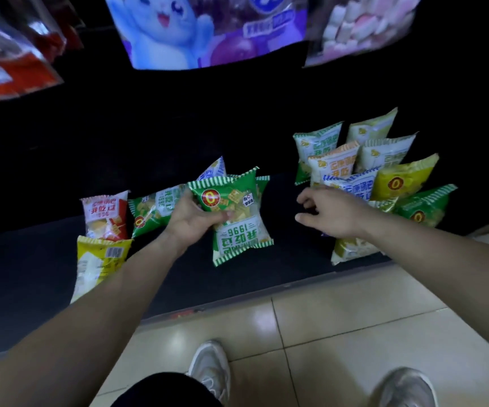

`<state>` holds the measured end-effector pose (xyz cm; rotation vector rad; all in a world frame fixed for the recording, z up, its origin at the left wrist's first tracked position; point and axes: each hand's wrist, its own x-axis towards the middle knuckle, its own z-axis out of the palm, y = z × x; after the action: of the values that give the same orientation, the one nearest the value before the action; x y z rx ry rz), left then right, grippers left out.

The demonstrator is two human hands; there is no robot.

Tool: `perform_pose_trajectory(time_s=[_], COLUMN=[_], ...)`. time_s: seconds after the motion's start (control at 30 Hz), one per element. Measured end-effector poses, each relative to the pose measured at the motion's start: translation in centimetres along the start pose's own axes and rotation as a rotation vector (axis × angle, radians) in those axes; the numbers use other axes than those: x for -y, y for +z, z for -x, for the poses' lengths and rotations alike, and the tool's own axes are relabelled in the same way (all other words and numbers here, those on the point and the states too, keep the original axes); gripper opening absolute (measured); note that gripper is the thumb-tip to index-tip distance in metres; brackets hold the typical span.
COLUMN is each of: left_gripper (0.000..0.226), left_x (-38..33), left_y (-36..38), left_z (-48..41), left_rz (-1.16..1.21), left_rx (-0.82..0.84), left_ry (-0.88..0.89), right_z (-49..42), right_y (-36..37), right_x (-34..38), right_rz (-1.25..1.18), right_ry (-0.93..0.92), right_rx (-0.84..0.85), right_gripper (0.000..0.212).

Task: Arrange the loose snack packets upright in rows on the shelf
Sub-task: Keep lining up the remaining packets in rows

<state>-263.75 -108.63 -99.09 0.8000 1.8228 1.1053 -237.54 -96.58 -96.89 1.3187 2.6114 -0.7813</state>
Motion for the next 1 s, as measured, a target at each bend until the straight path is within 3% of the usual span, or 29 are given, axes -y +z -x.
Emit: perform_pose_trajectory(time_s=[0.1, 0.27, 0.47, 0.63, 1.0], left_gripper=[0.069, 0.078, 0.075, 0.082, 0.084], left_x=[-2.7, -4.1, -1.0, 0.3, 1.6], left_y=[3.0, 8.6, 12.5, 14.1, 11.2], left_z=[-2.2, -8.2, -14.8, -17.0, -17.6], left_rz=[-0.064, -0.141, -0.185, -0.214, -0.275], left_rx=[-0.017, -0.053, -0.150, -0.192, -0.147], left_ry=[0.117, 0.203, 0.119, 0.162, 0.171], right_z=[0.9, 0.2, -2.4, -3.8, -4.1], right_y=[-2.5, -3.1, -2.5, -2.0, -1.2], right_x=[-2.8, -6.5, -8.3, -9.7, -9.4], right_rz=[0.067, -0.020, -0.055, -0.121, -0.206], right_ry=[0.017, 0.123, 0.142, 0.163, 0.186], right_rx=[-0.211, -0.374, -0.437, -0.434, -0.437], right_gripper=[0.045, 0.042, 0.040, 0.039, 0.036])
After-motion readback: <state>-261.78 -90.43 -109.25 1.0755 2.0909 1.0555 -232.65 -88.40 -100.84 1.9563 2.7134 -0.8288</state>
